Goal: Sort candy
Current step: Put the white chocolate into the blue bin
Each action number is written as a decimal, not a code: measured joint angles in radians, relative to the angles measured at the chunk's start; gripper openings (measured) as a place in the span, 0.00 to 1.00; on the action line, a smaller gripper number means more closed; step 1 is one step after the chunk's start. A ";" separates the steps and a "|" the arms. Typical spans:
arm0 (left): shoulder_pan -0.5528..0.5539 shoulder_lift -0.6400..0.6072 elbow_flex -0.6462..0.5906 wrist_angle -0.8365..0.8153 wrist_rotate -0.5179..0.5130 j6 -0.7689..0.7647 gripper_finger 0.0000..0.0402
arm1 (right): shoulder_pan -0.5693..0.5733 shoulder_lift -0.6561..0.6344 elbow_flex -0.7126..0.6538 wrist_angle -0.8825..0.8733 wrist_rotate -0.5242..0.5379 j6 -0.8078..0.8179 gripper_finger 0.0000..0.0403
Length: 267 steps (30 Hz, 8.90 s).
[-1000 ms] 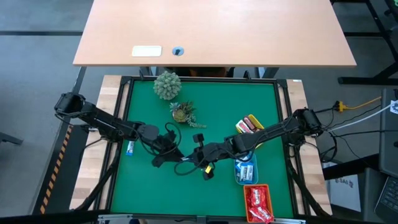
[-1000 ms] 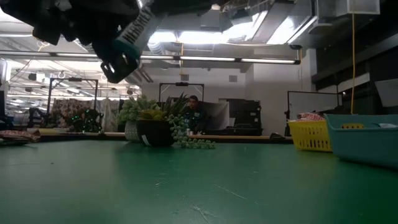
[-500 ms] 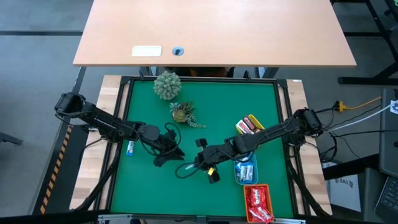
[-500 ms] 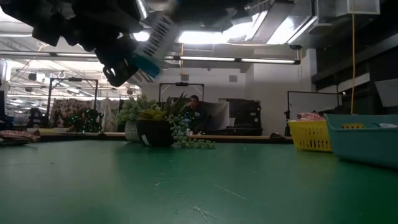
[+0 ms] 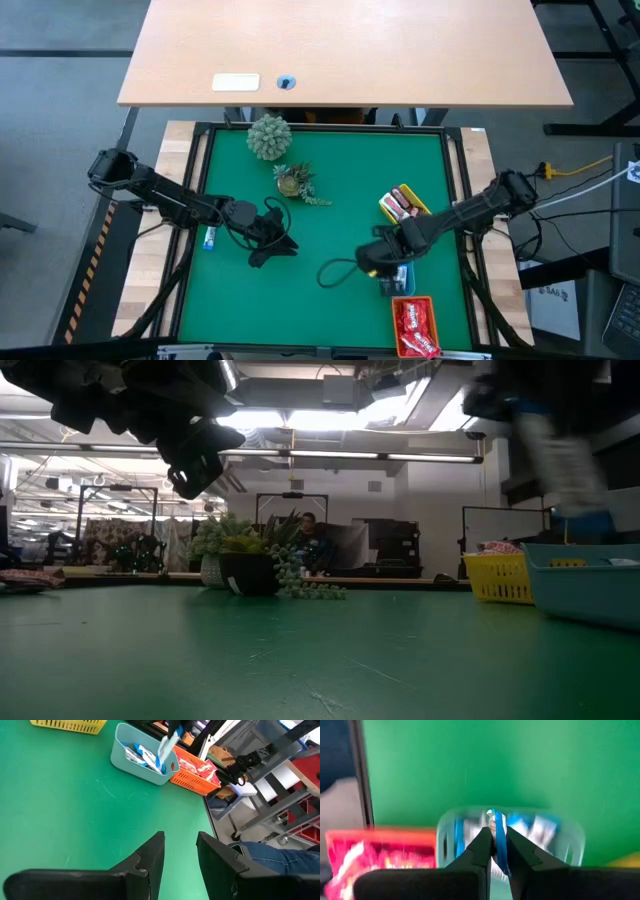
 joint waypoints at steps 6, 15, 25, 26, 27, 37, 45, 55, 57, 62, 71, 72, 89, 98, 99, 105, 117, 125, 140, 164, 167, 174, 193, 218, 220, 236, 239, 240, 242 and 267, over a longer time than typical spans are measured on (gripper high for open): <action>0.000 0.000 0.000 -0.002 0.000 0.159 0.28 | 0.074 0.000 0.000 -0.186 -0.003 0.105 0.10; 0.000 0.000 0.000 -0.005 -0.069 0.184 0.28 | 0.105 0.000 0.000 -0.196 0.004 0.164 0.15; 0.000 0.000 0.000 -0.128 -0.072 0.181 0.41 | 0.105 0.000 0.000 -0.196 0.008 0.191 0.44; 0.000 0.000 0.000 -0.136 -0.076 0.181 0.44 | 0.105 0.000 0.000 -0.196 0.008 0.191 0.47; 0.000 0.000 0.000 -0.142 -0.081 0.181 0.47 | 0.105 0.000 0.000 -0.196 0.008 0.191 0.50; 0.037 -0.046 0.119 -0.490 -0.019 0.228 0.61 | 0.105 0.001 -0.001 -0.195 0.008 0.191 0.66; 0.038 -0.040 0.410 -1.358 -0.016 0.075 0.59 | 0.105 0.001 -0.001 -0.171 0.008 0.191 0.67; -0.056 -0.040 0.375 -1.598 -0.007 -0.621 0.59 | 0.105 0.001 -0.001 -0.110 0.008 0.223 0.67; -0.076 -0.040 0.347 -1.595 0.019 -0.744 0.59 | 0.105 0.001 -0.001 -0.098 0.008 0.240 0.67; -0.115 -0.040 0.277 -1.596 0.099 -0.986 0.59 | 0.105 0.001 -0.001 -0.088 0.008 0.258 0.67; -0.137 -0.040 0.177 -1.633 0.108 -1.139 0.59 | 0.105 0.001 -0.001 -0.089 0.008 0.258 0.67; -0.137 -0.040 0.166 -1.620 0.102 -1.148 0.59 | 0.105 0.001 -0.001 -0.089 0.008 0.258 0.67; -0.136 -0.039 0.103 -1.537 -0.052 -1.273 0.59 | 0.105 0.001 -0.001 -0.090 0.008 0.257 0.67; -0.135 -0.032 0.102 -1.537 0.046 -1.247 0.54 | 0.105 0.002 -0.001 -0.091 0.008 0.257 0.67; -0.135 -0.032 0.102 -1.537 0.048 -1.245 0.53 | 0.105 0.002 -0.001 -0.091 0.008 0.257 0.67; -0.135 0.002 0.102 -1.538 0.048 -1.208 0.49 | 0.105 0.002 -0.001 -0.092 0.008 0.257 0.67; -0.134 0.015 0.102 -1.548 0.276 -1.166 0.48 | 0.105 0.002 -0.001 -0.095 0.008 0.254 0.67; -0.151 0.014 0.102 -1.679 0.222 -1.328 0.48 | 0.105 0.002 -0.001 -0.095 0.008 0.252 0.67; -0.152 0.014 0.102 -1.590 0.149 -1.353 0.48 | 0.105 0.002 -0.001 -0.096 0.045 0.201 0.67; -0.151 0.010 0.043 -1.484 -0.037 -1.522 0.48 | 0.105 0.002 -0.001 -0.099 0.045 0.200 0.67; -0.151 0.008 0.037 -1.466 -0.042 -1.517 0.48 | 0.105 0.002 -0.001 -0.100 0.045 0.180 0.67; -0.151 0.014 0.064 -1.461 -0.072 -1.443 0.48 | 0.105 0.002 -0.001 -0.101 0.045 0.175 0.67; -0.152 0.016 0.128 -1.376 -0.070 -1.195 0.48 | 0.105 0.002 -0.001 -0.101 0.045 0.175 0.67; -0.151 0.013 0.156 -1.384 -0.040 -1.111 0.48 | 0.105 0.002 -0.001 -0.101 0.045 0.175 0.67; -0.151 0.013 0.169 -1.409 -0.047 -1.096 0.48 | 0.105 0.002 -0.001 -0.101 0.045 0.175 0.67; -0.151 0.013 0.104 -1.359 -0.146 -1.132 0.48 | 0.105 0.002 -0.001 -0.100 0.045 0.175 0.67; -0.152 0.013 0.093 -1.354 -0.146 -1.132 0.48 | 0.105 0.002 -0.001 -0.100 0.045 0.175 0.67; -0.152 0.013 0.093 -1.354 -0.146 -1.131 0.48 | 0.105 0.002 -0.001 -0.100 0.045 0.175 0.67; -0.151 0.013 0.093 -1.349 -0.147 -1.128 0.46 | 0.105 0.002 -0.001 -0.099 0.045 0.175 0.67; -0.151 0.013 0.092 -0.612 -0.156 -0.970 0.25 | 0.105 0.002 -0.001 0.248 0.231 -0.156 0.67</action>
